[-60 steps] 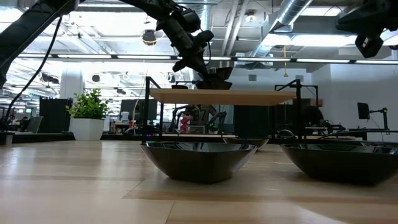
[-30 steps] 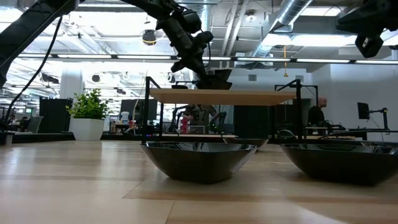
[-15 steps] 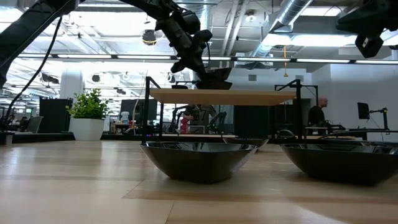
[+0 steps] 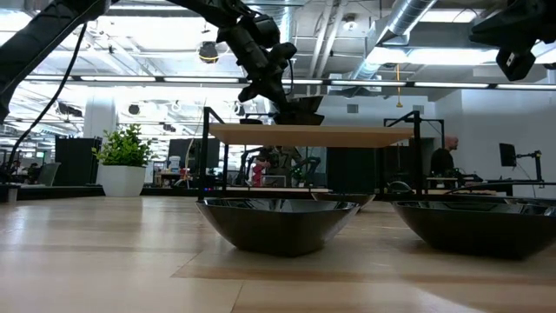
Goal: Pick & Place Mini shaped plates
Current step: Stack the distorted square plate on top of the distorted square plates on the shelf, then put the leaf shaped plate on the shelf
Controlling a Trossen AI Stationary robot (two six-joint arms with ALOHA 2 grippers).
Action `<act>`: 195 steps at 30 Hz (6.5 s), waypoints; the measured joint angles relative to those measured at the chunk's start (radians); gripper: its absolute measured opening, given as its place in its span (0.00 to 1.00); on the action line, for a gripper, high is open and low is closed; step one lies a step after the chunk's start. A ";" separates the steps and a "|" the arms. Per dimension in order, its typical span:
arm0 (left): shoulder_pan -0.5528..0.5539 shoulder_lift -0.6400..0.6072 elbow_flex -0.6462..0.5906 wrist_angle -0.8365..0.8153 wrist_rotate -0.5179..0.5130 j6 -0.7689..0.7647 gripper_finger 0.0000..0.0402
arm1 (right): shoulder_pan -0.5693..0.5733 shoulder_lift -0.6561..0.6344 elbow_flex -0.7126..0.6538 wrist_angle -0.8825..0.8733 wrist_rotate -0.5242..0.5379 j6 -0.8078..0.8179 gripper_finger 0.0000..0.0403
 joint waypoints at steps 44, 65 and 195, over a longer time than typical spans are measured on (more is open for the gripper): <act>-0.615 -0.457 -0.916 0.530 -0.193 -0.478 0.17 | 0.000 0.000 0.000 -0.004 -0.090 0.091 0.12; -0.680 -1.277 -1.555 0.783 -0.409 -0.530 0.17 | 0.065 0.512 0.176 -0.169 -0.288 0.252 0.12; -0.680 -1.530 -1.694 0.831 -0.415 -0.407 0.17 | 0.859 0.703 0.149 -0.048 0.721 1.014 0.00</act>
